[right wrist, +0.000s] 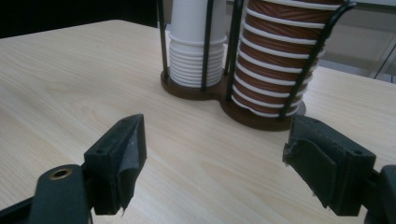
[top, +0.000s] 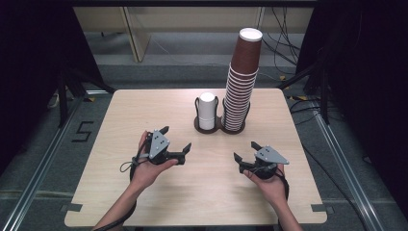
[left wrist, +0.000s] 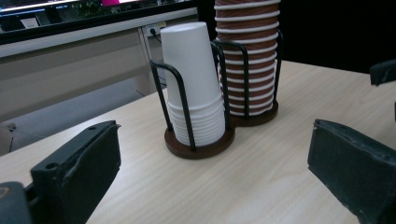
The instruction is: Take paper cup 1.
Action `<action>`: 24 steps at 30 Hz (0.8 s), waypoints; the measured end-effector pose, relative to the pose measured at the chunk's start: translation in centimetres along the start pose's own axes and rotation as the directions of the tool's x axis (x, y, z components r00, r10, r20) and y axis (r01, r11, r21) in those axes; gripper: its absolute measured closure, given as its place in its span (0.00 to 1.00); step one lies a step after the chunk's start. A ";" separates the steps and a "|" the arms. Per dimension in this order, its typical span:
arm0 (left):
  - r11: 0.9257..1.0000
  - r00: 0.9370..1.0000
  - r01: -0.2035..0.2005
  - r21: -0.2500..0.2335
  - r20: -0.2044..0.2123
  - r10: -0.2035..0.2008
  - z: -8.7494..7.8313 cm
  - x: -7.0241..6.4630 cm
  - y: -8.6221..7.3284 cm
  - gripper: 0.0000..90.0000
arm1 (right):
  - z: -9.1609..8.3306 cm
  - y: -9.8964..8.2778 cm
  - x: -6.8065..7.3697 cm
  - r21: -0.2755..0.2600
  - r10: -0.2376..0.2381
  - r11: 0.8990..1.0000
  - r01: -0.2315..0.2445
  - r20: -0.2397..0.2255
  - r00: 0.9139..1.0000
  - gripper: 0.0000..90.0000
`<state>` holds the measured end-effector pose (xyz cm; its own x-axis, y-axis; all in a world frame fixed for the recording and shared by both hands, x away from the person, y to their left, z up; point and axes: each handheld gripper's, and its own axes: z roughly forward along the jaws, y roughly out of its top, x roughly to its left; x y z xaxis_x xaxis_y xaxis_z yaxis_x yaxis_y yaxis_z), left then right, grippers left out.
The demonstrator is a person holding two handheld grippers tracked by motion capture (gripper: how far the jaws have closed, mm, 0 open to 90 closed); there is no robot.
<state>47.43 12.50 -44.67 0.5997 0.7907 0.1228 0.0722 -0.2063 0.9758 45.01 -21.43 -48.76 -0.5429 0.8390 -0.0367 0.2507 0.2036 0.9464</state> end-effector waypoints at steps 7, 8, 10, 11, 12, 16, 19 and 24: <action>1.000 1.000 -0.001 0.003 -0.003 0.001 2.4 0.7 2.0 0.04 | 2.2 1.1 0.5 -0.025 -0.034 0.999 0.034 -0.011 0.999 0.26; 1.000 1.000 -0.015 0.008 -0.001 0.015 2.8 0.9 2.4 0.04 | 2.6 1.3 0.7 -0.017 -0.015 1.000 0.014 -0.030 0.999 0.26; 1.000 1.000 -0.013 0.005 0.004 0.013 3.8 1.1 3.1 0.05 | 3.4 1.7 0.8 -0.019 -0.040 0.999 0.040 -0.027 0.999 0.26; 1.000 1.000 -0.012 0.006 0.004 0.012 4.2 1.1 3.3 0.05 | 4.0 1.9 0.9 -0.032 -0.038 0.999 0.037 -0.046 0.998 0.26; 1.000 1.000 -0.013 0.003 0.005 0.013 4.6 1.1 3.6 0.06 | 4.2 2.1 1.1 -0.019 -0.018 1.000 0.017 -0.034 0.999 0.26; 1.000 1.000 -0.019 0.005 0.013 0.019 6.4 1.1 4.6 0.07 | 5.8 2.9 1.1 -0.038 -0.015 0.999 0.014 -0.043 0.999 0.27; 1.000 1.000 -0.021 0.013 0.010 0.021 7.7 1.2 5.1 0.08 | 7.1 3.5 1.4 -0.024 0.000 1.000 -0.002 -0.055 0.998 0.27; 1.000 1.000 -0.020 0.022 0.008 0.020 9.3 1.4 5.8 0.10 | 9.4 4.1 1.7 -0.033 0.016 0.999 -0.018 -0.057 0.998 0.28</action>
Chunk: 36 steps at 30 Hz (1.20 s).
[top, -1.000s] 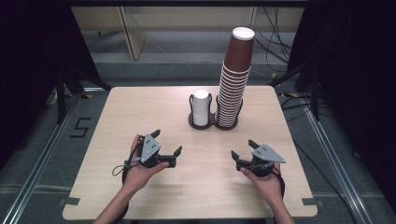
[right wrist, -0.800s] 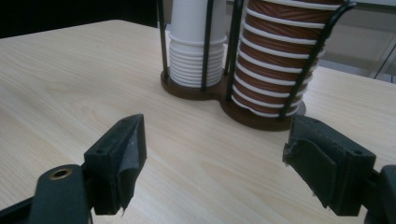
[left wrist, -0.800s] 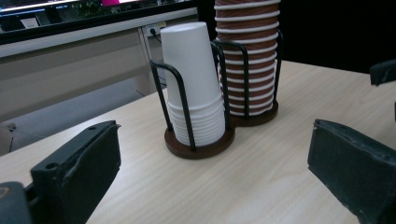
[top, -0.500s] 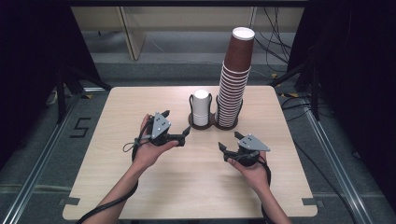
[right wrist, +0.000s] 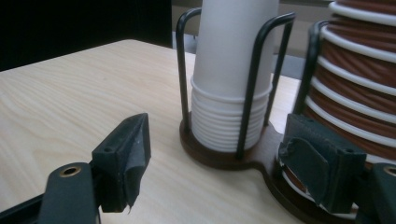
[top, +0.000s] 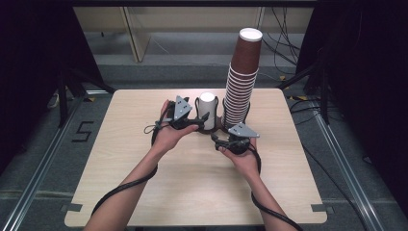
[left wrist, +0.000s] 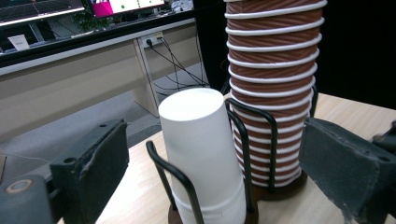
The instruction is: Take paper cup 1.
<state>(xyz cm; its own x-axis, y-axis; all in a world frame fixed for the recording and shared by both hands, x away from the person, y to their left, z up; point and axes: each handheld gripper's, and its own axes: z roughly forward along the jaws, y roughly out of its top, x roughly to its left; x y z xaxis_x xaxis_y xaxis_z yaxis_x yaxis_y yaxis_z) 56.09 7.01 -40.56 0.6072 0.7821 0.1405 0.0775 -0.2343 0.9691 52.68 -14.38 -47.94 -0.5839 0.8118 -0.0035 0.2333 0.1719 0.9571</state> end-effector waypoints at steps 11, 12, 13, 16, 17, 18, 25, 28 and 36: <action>1.000 1.000 0.014 0.000 -0.017 -0.014 1.9 0.4 0.9 0.14 | 3.2 0.1 0.6 0.016 0.037 0.999 -0.038 0.013 0.999 0.30; 1.000 1.000 0.012 0.005 -0.017 -0.011 2.0 0.4 0.9 0.14 | 3.4 0.1 0.6 0.022 0.038 0.999 -0.038 -0.004 0.999 0.30; 1.000 1.000 0.014 0.006 -0.017 -0.014 2.1 0.4 1.0 0.14 | 3.5 0.0 0.7 0.030 0.057 0.998 -0.057 0.010 0.998 0.30; 1.000 1.000 0.006 0.000 -0.022 -0.006 2.5 0.5 1.1 0.15 | 4.2 -0.2 0.4 0.040 0.051 0.998 -0.051 0.016 0.999 0.31; 1.000 1.000 0.007 0.003 -0.021 -0.007 2.6 0.6 1.1 0.15 | 4.4 -0.3 0.4 0.035 0.053 0.998 -0.054 0.018 0.998 0.31; 1.000 1.000 0.006 0.006 -0.022 -0.006 2.8 0.6 1.1 0.16 | 4.6 -0.4 0.3 0.038 0.060 0.997 -0.061 0.019 0.998 0.31; 1.000 1.000 0.016 0.025 -0.027 -0.015 3.7 0.8 1.0 0.16 | 5.2 -0.3 0.4 0.054 0.106 0.993 -0.108 0.044 0.993 0.32; 0.999 0.999 0.022 0.029 -0.030 -0.021 4.0 0.9 0.9 0.16 | 5.6 -0.5 0.1 0.034 0.114 0.993 -0.116 0.039 0.993 0.32; 0.999 0.999 0.021 0.028 -0.047 -0.019 4.5 1.1 0.7 0.17 | 6.0 -0.4 0.0 0.039 0.109 0.993 -0.111 0.058 0.992 0.32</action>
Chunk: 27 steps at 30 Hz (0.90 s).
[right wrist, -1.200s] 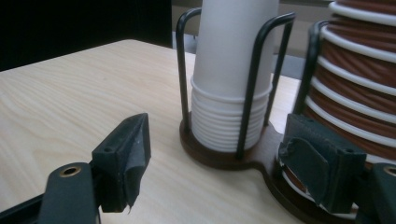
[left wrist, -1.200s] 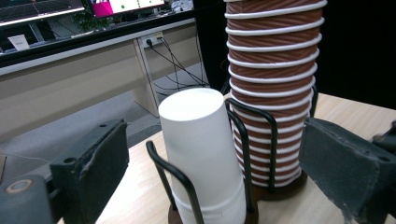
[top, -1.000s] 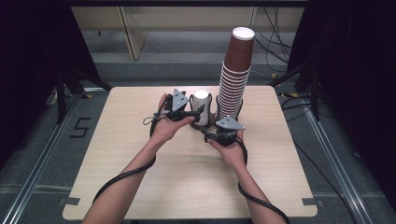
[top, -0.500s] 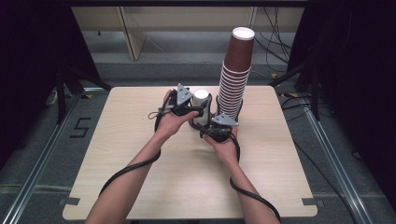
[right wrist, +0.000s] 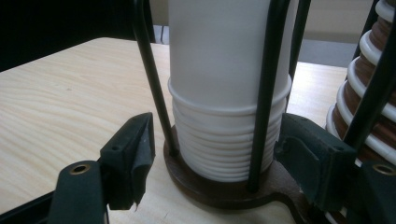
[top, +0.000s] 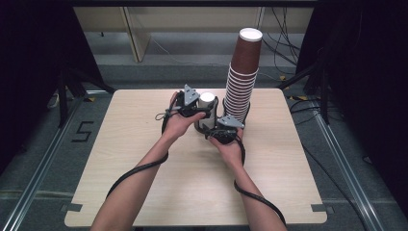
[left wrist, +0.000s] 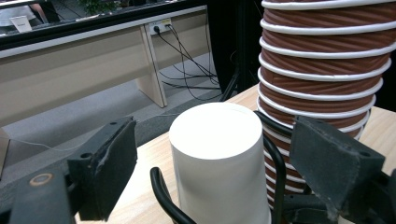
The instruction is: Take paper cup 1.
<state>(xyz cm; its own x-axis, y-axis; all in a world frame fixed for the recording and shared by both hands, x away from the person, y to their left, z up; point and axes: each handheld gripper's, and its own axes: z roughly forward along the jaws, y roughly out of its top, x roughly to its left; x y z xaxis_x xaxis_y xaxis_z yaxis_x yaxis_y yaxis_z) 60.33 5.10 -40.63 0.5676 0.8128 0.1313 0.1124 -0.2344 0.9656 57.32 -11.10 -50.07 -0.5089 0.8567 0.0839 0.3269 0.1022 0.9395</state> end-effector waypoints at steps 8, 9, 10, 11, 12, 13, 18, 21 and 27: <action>1.000 1.000 0.005 0.005 -0.004 -0.005 0.5 -0.1 -0.1 0.18 | 0.4 -0.2 0.1 0.003 0.037 0.999 -0.037 0.011 0.999 0.32; 1.000 1.000 0.009 0.007 -0.004 -0.009 0.5 -0.1 -0.2 0.18 | 0.6 -0.2 0.1 -0.003 0.019 1.000 -0.019 0.015 1.000 0.32; 1.000 1.000 0.006 0.009 -0.004 -0.006 0.5 0.0 -0.2 0.18 | 0.6 -0.2 0.0 -0.001 0.026 1.000 -0.026 0.016 1.000 0.32; 1.000 1.000 0.004 0.009 -0.006 -0.004 0.6 0.0 -0.2 0.18 | 0.6 -0.2 0.0 0.001 0.010 1.000 -0.010 0.023 1.000 0.32; 1.000 1.000 0.008 0.011 -0.007 -0.008 0.6 0.0 -0.2 0.18 | 0.7 -0.2 0.1 0.003 0.021 1.000 -0.021 0.018 1.000 0.32; 1.000 1.000 0.004 0.012 -0.007 -0.004 0.7 0.0 -0.2 0.18 | 0.7 -0.1 0.1 0.009 0.030 0.999 -0.031 0.019 0.999 0.32; 1.000 1.000 0.014 0.016 -0.007 -0.014 1.0 0.0 -0.3 0.19 | 1.1 -0.2 0.0 0.008 0.014 1.000 -0.014 0.028 1.000 0.32; 1.000 1.000 0.011 0.024 -0.009 -0.011 1.3 0.0 -0.4 0.20 | 1.3 0.0 0.0 0.007 -0.006 1.000 0.006 0.027 1.000 0.32; 0.999 1.000 0.020 0.040 -0.012 -0.020 1.8 0.1 -0.6 0.21 | 1.5 0.0 0.2 0.021 0.026 0.999 -0.027 0.032 0.999 0.32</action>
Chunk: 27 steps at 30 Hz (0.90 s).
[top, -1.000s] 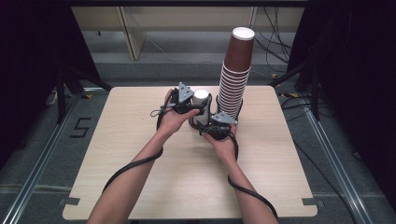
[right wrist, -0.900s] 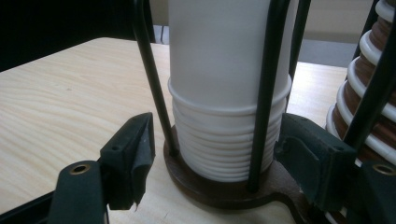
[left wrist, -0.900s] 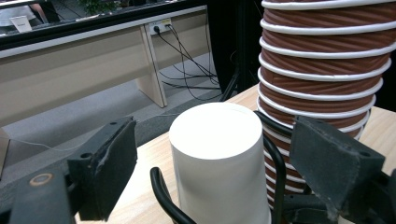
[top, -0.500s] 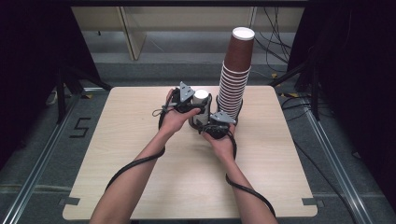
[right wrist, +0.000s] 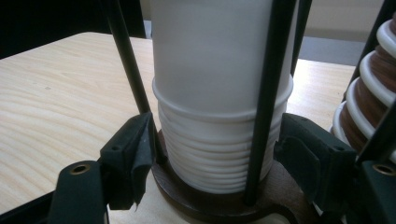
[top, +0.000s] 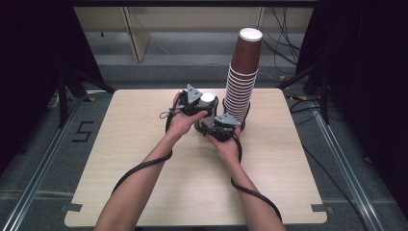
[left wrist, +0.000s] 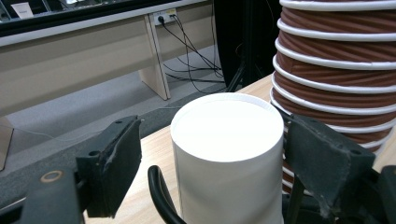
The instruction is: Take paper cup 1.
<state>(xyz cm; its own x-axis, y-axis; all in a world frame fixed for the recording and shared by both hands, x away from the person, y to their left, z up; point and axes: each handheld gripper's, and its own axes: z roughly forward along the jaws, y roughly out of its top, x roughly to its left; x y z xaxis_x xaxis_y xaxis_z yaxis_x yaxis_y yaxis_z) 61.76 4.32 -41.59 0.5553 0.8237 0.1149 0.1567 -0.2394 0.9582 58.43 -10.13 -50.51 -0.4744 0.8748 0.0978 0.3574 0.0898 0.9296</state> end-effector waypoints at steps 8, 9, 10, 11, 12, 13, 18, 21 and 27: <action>1.000 1.000 0.010 0.018 0.006 -0.010 0.8 -0.1 -0.2 0.21 | 0.2 0.2 0.0 0.004 -0.025 1.000 0.025 0.024 0.999 0.32; 1.000 1.000 0.010 0.022 0.007 -0.010 0.8 -0.1 -0.3 0.21 | 0.4 0.1 -0.1 -0.008 -0.048 0.999 0.049 0.042 0.998 0.32; 1.000 1.000 0.013 0.025 0.007 -0.013 0.9 -0.1 -0.4 0.21 | 0.3 0.1 0.1 0.009 -0.003 1.000 0.003 0.011 1.000 0.33; 0.999 1.000 0.015 0.029 0.007 -0.015 1.1 -0.1 -0.4 0.21 | 0.3 0.1 0.1 -0.002 -0.014 1.000 0.014 0.033 0.999 0.34; 0.999 1.000 0.015 0.031 0.008 -0.016 1.1 -0.1 -0.5 0.22 | 0.3 0.1 0.2 0.005 0.001 1.000 -0.002 0.033 0.999 0.35; 0.999 1.000 0.021 0.030 0.008 -0.021 1.2 -0.1 -0.6 0.22 | 0.3 0.1 0.2 0.005 0.000 1.000 0.000 0.035 0.999 0.35; 0.999 1.000 0.023 0.027 0.014 -0.023 1.5 -0.1 -0.7 0.26 | 0.4 0.2 0.1 0.015 -0.023 1.000 0.022 0.036 0.999 0.36; 0.999 1.000 0.021 0.027 0.014 -0.021 1.7 -0.1 -0.7 0.28 | 0.5 0.1 0.1 0.007 -0.034 0.999 0.034 0.052 0.998 0.37; 1.000 0.999 0.022 0.017 0.023 -0.022 1.9 -0.2 -0.7 0.35 | 0.6 0.1 0.2 -0.002 -0.032 0.999 0.032 0.056 0.998 0.37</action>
<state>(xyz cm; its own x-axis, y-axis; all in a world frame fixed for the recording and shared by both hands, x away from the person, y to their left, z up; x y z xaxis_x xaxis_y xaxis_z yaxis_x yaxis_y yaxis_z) 63.07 3.36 -42.76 0.5703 0.8167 0.0877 0.1822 -0.2298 0.9560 58.84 -9.68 -50.60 -0.4395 0.8969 0.0482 0.3403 0.1167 0.9330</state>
